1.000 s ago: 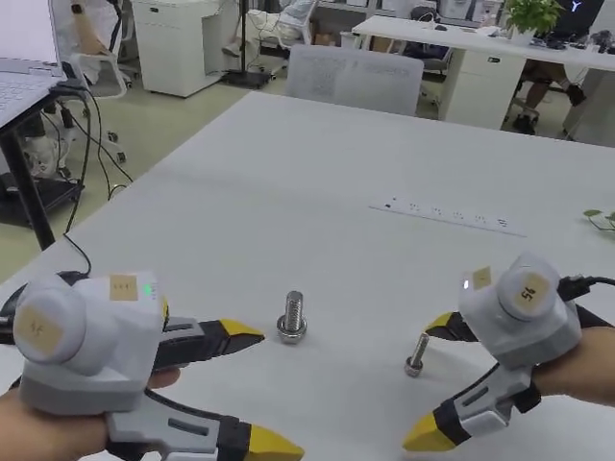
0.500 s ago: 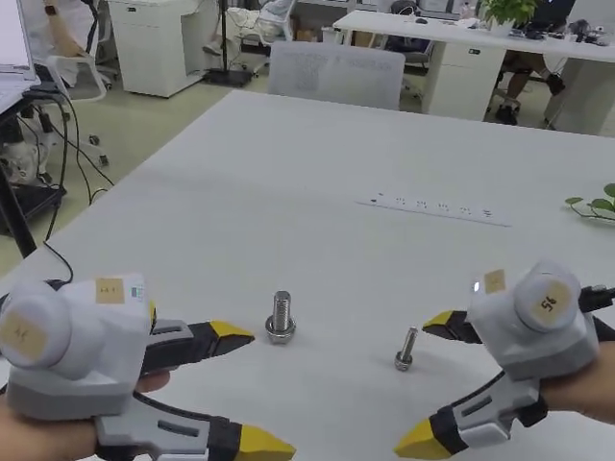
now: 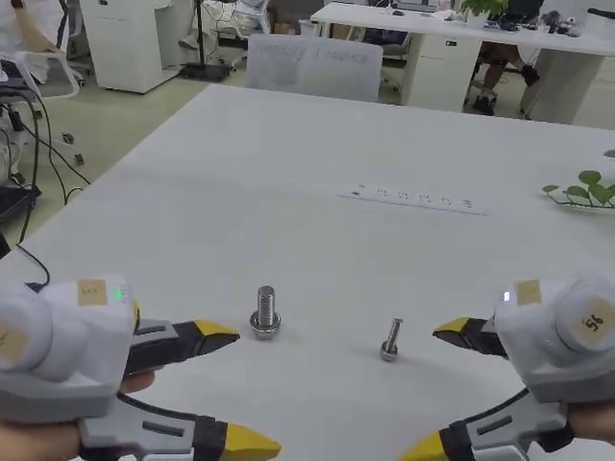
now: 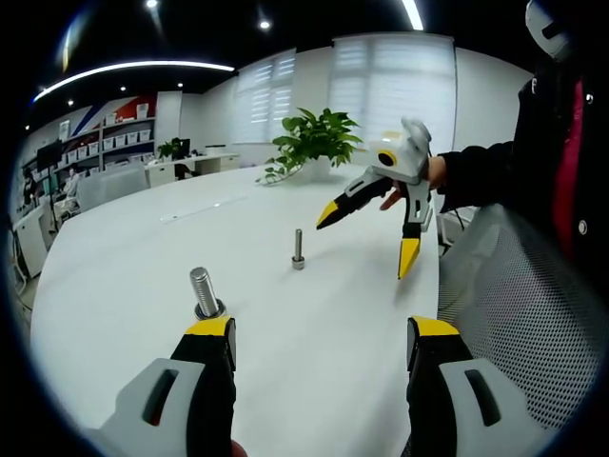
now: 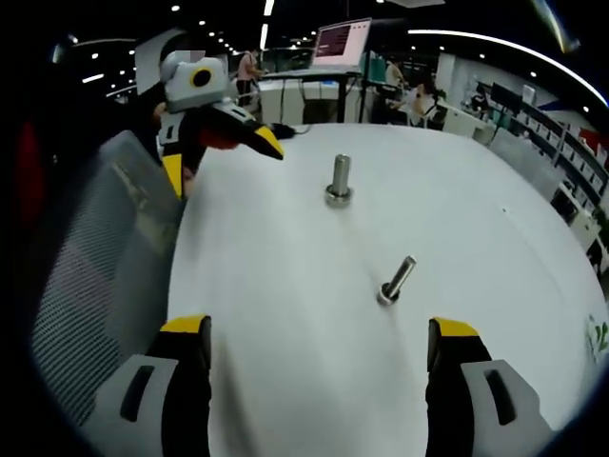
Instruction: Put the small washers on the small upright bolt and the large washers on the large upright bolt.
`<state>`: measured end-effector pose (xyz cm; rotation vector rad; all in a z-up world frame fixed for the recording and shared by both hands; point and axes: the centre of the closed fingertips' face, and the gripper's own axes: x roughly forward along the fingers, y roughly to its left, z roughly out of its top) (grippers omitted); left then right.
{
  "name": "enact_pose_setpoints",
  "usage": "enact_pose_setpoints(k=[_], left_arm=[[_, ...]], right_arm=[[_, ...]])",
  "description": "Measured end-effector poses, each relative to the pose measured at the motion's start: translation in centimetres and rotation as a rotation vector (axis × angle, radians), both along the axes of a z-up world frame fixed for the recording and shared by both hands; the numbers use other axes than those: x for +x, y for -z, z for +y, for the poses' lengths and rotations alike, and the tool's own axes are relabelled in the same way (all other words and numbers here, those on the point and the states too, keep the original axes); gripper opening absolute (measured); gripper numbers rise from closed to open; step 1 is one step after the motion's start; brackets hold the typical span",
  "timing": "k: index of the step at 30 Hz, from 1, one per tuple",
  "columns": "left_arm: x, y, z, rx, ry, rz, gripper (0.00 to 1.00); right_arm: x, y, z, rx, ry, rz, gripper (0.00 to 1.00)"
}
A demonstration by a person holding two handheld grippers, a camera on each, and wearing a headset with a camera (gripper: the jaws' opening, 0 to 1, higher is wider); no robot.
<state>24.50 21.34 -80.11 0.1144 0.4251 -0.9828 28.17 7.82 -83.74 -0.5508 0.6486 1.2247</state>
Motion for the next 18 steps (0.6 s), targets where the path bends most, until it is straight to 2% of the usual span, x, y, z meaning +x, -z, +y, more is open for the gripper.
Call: enact_pose_setpoints(k=[7, 14, 18], left_arm=[[0.1, 0.1, -0.3, -0.005, 0.010, 0.001, 0.73], [0.1, 0.1, -0.4, -0.009, 0.014, 0.005, 0.73], [0.1, 0.2, -0.5, -0.015, 0.014, 0.008, 0.73]], right_arm=[[-1.0, -0.5, -0.5, 0.039, 0.043, -0.003, 0.95], [-1.6, -1.4, -0.4, 0.126, 0.086, 0.006, 0.93], [-2.1, -1.6, -0.1, 0.172, 0.068, -0.002, 0.92]])
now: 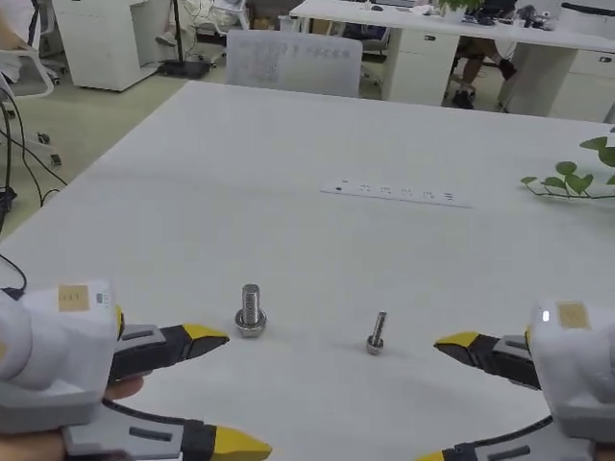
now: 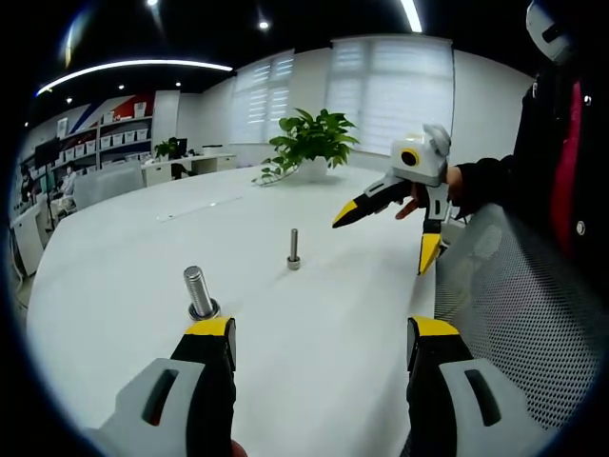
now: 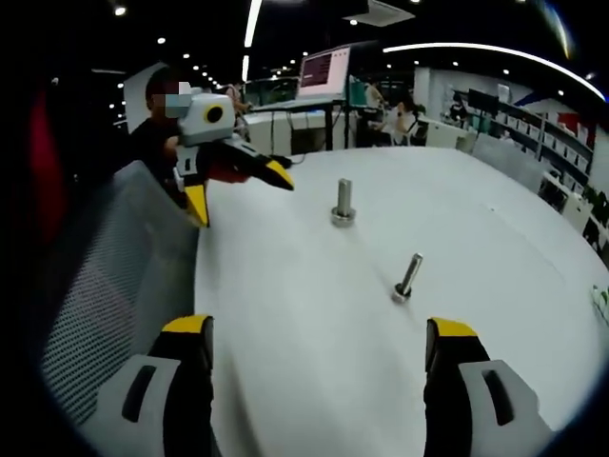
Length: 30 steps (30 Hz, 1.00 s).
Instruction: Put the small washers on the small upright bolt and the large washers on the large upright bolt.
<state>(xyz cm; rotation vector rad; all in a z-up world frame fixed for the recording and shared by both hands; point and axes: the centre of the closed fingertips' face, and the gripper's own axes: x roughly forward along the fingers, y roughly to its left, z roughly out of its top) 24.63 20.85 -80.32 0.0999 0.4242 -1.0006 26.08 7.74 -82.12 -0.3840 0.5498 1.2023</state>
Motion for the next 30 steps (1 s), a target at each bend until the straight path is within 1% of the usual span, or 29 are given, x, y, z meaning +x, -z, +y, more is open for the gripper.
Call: enact_pose_setpoints(k=[2, 3, 4, 5, 6, 7, 9, 17, 23, 30], left_arm=[[0.0, 0.1, 0.0, -0.003, 0.000, 0.003, 0.73], [-0.1, 0.2, 0.0, -0.004, -0.001, 0.006, 0.73], [-0.1, 0.3, 0.0, -0.005, -0.002, 0.007, 0.73], [-0.1, 0.4, 0.0, -0.007, -0.002, 0.009, 0.73], [-0.2, 0.5, 0.1, -0.007, -0.003, 0.012, 0.73], [-0.2, 0.5, 0.1, -0.007, -0.004, 0.013, 0.73], [-0.3, 0.6, 0.1, -0.007, -0.005, 0.017, 0.73], [-0.5, 1.2, 0.5, 0.001, -0.012, 0.029, 0.74], [-0.7, 1.4, 0.5, -0.003, -0.012, 0.037, 0.74], [-0.8, 1.4, 0.5, -0.008, -0.012, 0.041, 0.74]], right_arm=[[-0.3, -0.2, 0.3, 0.028, -0.022, -0.013, 0.91], [-0.4, -0.4, 0.5, 0.046, -0.032, -0.029, 0.90], [-0.5, -0.5, 0.6, 0.051, -0.035, -0.033, 0.90], [-0.5, -0.6, 0.7, 0.054, -0.037, -0.027, 0.90], [-0.5, -0.8, 0.9, 0.075, -0.037, -0.024, 0.90], [-0.4, -0.9, 1.0, 0.084, -0.035, -0.023, 0.90], [-0.3, -0.8, 1.0, 0.096, -0.029, -0.010, 0.90], [-0.3, -0.5, 0.9, 0.096, -0.017, 0.003, 0.90], [0.0, -0.5, 0.8, 0.103, 0.001, 0.008, 0.90], [-0.1, -0.4, 0.8, 0.102, 0.005, 0.016, 0.90]])
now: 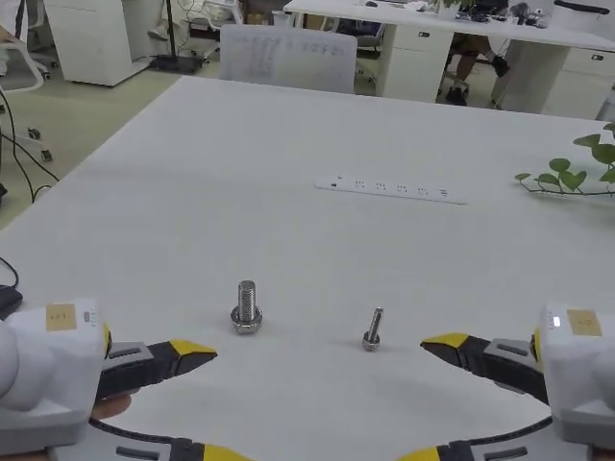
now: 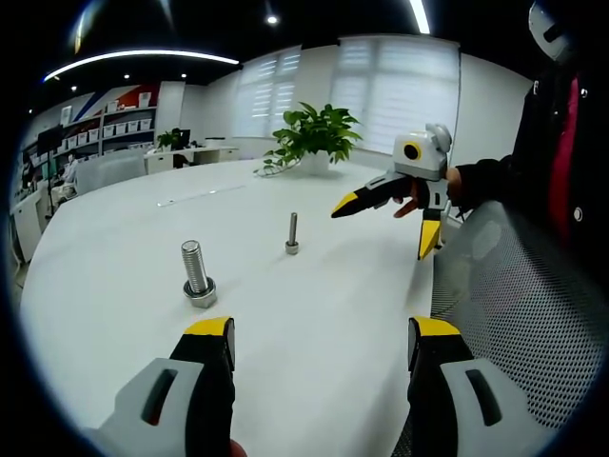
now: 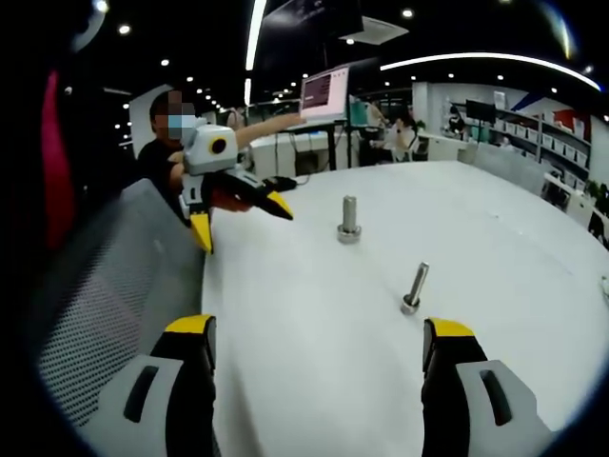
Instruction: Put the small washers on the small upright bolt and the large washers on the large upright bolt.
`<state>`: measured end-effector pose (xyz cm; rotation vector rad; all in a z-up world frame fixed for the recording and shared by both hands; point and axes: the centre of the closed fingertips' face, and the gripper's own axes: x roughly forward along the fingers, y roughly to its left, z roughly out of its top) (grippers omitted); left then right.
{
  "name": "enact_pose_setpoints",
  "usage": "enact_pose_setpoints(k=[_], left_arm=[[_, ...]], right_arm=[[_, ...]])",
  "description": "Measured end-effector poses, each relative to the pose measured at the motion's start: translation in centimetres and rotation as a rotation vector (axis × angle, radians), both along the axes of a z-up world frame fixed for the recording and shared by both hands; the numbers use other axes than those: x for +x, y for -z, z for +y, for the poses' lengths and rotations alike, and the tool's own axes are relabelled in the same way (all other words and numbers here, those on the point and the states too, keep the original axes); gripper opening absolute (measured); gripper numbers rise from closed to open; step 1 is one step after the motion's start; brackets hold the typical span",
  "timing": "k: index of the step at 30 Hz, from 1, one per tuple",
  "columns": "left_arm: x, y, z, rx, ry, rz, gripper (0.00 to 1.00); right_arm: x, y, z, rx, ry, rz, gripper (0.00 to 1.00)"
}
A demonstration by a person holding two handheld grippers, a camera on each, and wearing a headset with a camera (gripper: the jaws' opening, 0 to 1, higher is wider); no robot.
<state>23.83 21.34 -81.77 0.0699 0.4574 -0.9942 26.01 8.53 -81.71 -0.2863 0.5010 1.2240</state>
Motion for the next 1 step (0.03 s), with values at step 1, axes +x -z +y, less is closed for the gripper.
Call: enact_pose_setpoints(k=[1], left_arm=[[0.00, 0.00, 0.02, 0.000, 0.000, 0.000, 0.74]], right_arm=[[0.01, 0.03, -0.04, -0.002, 0.001, -0.001, 0.90]])
